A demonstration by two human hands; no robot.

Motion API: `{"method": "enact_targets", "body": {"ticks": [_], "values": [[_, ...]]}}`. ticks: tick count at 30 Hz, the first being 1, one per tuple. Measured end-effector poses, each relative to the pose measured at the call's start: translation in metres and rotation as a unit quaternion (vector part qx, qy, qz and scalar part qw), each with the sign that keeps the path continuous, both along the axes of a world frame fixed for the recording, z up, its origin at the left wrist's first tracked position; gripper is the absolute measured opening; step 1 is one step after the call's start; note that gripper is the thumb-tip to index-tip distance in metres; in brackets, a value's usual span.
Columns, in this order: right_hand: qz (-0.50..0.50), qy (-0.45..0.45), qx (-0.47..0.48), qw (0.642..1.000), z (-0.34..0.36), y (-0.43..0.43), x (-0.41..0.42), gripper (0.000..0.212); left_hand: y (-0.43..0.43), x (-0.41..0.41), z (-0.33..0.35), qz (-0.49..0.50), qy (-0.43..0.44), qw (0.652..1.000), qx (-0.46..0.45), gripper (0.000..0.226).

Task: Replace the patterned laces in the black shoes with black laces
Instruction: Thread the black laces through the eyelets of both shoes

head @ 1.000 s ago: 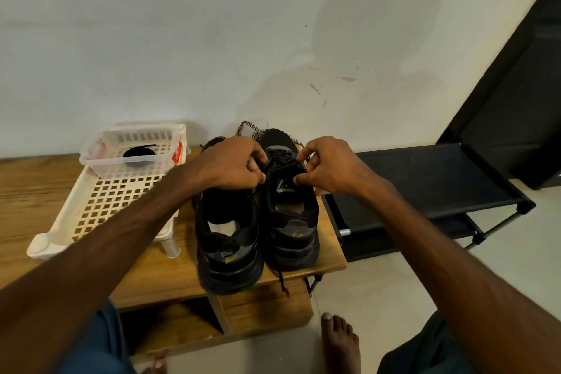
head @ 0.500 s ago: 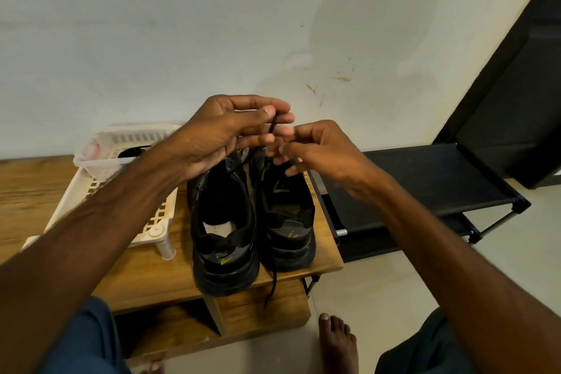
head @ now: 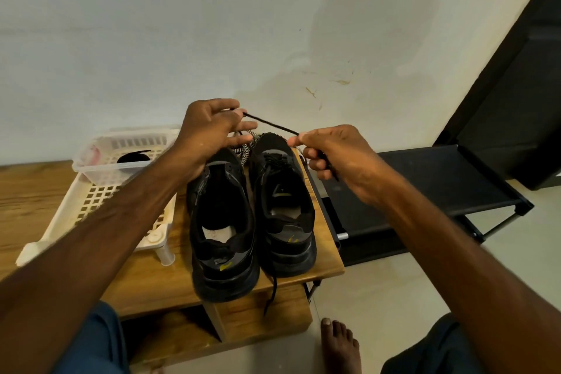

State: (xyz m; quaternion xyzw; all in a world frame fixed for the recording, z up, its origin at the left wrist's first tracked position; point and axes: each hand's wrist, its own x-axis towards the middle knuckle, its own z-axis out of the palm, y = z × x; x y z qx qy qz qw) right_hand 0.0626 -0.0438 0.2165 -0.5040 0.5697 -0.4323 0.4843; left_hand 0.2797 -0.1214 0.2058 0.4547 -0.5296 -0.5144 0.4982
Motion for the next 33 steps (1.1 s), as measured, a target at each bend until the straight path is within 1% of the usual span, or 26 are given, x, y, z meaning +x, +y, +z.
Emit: {"method": "enact_targets", "body": {"ticks": [3,5,7,8,10,13,15,17,19,20,22,24,26,29,31,33], "values": [[-0.029,0.096,0.013,0.995,-0.004,-0.001,-0.007,0.023,-0.007,0.011,-0.013,0.06,-0.131,0.989,-0.044,0.023],[-0.037,0.156,0.01,0.987,-0.006,-0.003,-0.011,0.025,-0.009,0.017,-0.015,0.104,-0.228,0.962,-0.105,0.017],[-0.025,0.215,-0.006,0.976,-0.008,-0.004,-0.015,0.025,-0.009,0.022,-0.014,0.138,-0.295,0.932,-0.159,0.014],[-0.017,0.229,-0.013,0.973,-0.009,-0.005,-0.016,0.023,-0.009,0.024,-0.014,0.144,-0.314,0.922,-0.172,0.015],[-0.007,0.223,-0.013,0.975,-0.01,-0.004,-0.017,0.014,-0.008,0.026,-0.016,0.148,-0.35,0.908,-0.175,0.018],[-0.004,0.211,-0.015,0.977,-0.01,-0.003,-0.015,0.014,-0.005,0.02,-0.019,0.164,-0.409,0.877,-0.189,0.027],[-0.008,0.235,-0.038,0.971,-0.009,-0.003,-0.014,0.018,0.001,0.008,-0.019,0.136,-0.412,0.872,-0.227,0.029],[-0.01,0.24,-0.062,0.969,-0.01,-0.005,-0.012,0.017,0.012,-0.008,-0.019,0.073,-0.399,0.873,-0.271,0.028],[0.007,0.213,-0.08,0.974,-0.011,-0.006,-0.01,0.013,0.021,-0.022,-0.021,-0.003,-0.389,0.866,-0.313,0.032],[0.022,0.198,-0.084,0.976,-0.01,-0.007,-0.01,0.014,0.024,-0.027,-0.022,-0.033,-0.392,0.857,-0.332,0.035],[0.048,0.17,-0.086,0.98,-0.01,-0.008,-0.009,0.018,0.026,-0.033,-0.025,-0.066,-0.405,0.837,-0.363,0.035],[0.054,0.149,-0.081,0.984,-0.008,-0.007,-0.009,0.016,0.027,-0.034,-0.027,-0.069,-0.398,0.832,-0.381,0.029],[0.048,0.142,-0.074,0.986,-0.009,-0.006,-0.008,0.014,0.027,-0.032,-0.026,-0.055,-0.38,0.839,-0.386,0.021],[0.032,0.185,-0.085,0.979,-0.01,-0.006,-0.01,0.013,0.026,-0.029,-0.026,-0.043,-0.371,0.849,-0.374,0.016],[0.032,0.22,-0.095,0.97,-0.01,-0.007,-0.012,0.012,0.027,-0.029,-0.025,-0.053,-0.377,0.851,-0.36,0.015],[0.034,0.237,-0.105,0.965,-0.011,-0.008,-0.012,0.012,0.027,-0.03,-0.025,-0.061,-0.375,0.854,-0.354,0.014]]}}
